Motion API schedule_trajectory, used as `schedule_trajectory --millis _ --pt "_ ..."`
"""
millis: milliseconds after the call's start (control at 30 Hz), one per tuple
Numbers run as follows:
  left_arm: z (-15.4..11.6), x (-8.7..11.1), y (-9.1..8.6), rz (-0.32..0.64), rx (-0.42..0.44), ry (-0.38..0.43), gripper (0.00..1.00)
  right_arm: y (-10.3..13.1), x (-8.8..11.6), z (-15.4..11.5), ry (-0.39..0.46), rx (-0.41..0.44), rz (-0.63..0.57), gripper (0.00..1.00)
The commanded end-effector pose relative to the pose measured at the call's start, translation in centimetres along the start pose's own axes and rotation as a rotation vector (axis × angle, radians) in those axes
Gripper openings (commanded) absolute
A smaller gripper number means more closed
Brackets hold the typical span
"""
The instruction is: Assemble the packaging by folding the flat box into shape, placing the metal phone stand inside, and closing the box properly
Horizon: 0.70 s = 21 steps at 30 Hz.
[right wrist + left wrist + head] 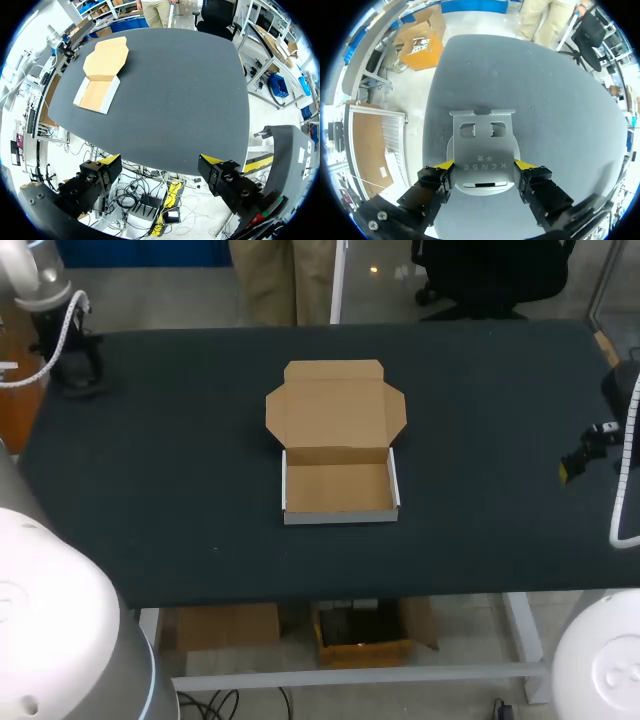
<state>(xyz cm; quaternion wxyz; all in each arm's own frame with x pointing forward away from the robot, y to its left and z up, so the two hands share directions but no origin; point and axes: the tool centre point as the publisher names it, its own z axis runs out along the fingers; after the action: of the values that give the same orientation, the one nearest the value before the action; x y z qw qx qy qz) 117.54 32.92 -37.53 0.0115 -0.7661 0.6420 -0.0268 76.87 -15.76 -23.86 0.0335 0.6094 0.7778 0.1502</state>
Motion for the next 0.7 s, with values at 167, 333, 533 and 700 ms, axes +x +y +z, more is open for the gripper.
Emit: schedule_trajectory --millis 167,333,533,700 --pt "-1.3 0.3 4.0 0.007 0.126 -0.012 0.0 0.0 0.0 -0.1 0.0 0.005 0.0 1.0" --pt "-1.7 0.4 5.7 0.01 0.155 -0.02 0.0 0.0 0.0 -0.1 0.0 0.005 0.0 1.0" --pt "-2.3 1.3 7.9 0.04 0.198 -0.013 0.0 0.0 0.0 -0.1 0.0 0.005 0.0 1.0" --pt "-2.9 2.0 9.6 0.06 0.225 0.001 0.0 0.0 0.1 -0.4 0.011 -0.017 -0.016 1.0"
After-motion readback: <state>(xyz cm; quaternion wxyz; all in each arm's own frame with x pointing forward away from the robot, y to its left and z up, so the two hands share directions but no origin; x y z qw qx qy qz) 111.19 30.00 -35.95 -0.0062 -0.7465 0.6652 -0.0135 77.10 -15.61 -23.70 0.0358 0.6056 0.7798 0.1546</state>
